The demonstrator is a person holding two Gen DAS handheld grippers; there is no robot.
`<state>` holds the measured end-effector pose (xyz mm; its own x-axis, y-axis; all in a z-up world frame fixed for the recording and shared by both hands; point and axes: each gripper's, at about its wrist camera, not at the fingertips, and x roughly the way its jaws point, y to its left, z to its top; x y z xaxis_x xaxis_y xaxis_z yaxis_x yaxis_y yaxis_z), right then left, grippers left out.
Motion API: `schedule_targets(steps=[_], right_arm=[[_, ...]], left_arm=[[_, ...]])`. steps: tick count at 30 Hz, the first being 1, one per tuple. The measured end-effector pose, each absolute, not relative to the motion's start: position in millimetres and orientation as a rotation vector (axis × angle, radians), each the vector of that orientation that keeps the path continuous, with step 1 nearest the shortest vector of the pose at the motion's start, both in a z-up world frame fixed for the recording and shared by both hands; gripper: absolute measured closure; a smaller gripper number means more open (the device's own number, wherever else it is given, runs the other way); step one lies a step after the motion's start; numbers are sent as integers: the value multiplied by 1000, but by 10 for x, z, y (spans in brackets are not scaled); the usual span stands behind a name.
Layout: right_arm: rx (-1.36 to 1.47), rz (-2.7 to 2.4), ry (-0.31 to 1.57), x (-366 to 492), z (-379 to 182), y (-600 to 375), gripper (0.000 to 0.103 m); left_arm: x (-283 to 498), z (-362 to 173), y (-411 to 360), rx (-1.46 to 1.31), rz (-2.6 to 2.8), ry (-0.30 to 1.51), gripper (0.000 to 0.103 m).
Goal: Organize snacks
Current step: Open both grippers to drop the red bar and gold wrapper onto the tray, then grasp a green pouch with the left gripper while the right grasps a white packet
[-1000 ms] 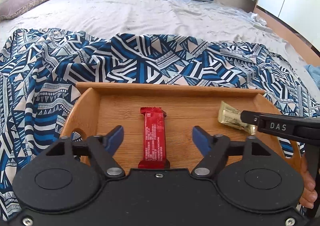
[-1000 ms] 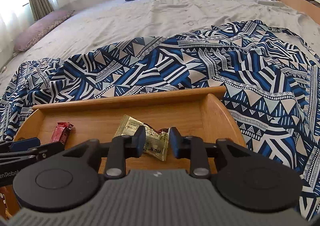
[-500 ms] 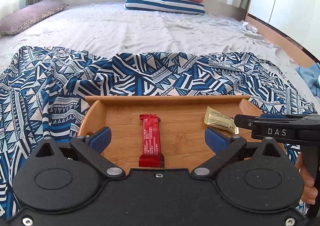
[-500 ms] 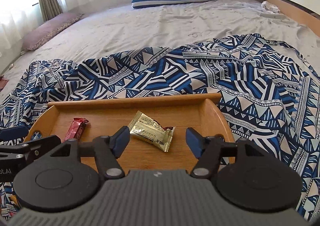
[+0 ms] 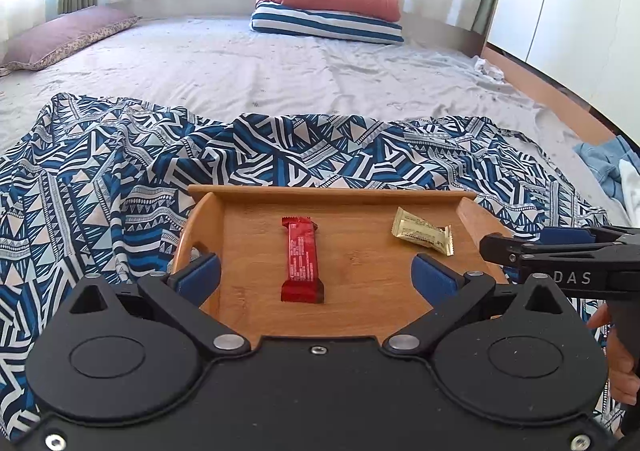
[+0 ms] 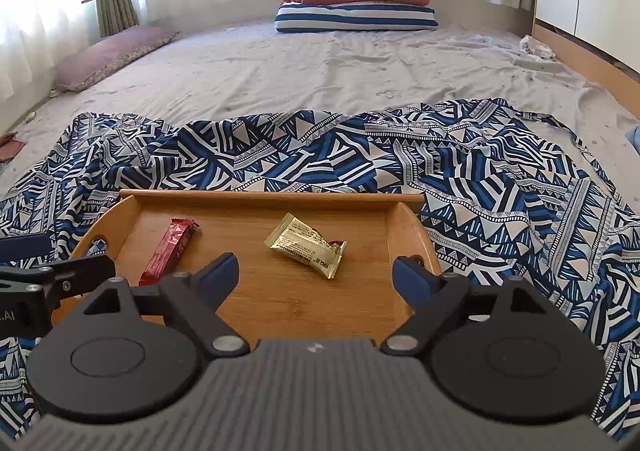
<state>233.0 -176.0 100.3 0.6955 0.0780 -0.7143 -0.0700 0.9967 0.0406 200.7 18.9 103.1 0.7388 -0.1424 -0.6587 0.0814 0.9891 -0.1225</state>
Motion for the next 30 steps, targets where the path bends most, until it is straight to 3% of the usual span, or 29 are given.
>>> schedule_targets(steps=[14, 30], right_arm=[[11, 60, 768, 1717, 1020, -1710, 6], [-49, 14, 729, 790, 709, -1483, 2]], left_arm=[[1351, 994, 359, -121, -85, 721, 1], [529, 523, 428, -61, -48, 748, 0]])
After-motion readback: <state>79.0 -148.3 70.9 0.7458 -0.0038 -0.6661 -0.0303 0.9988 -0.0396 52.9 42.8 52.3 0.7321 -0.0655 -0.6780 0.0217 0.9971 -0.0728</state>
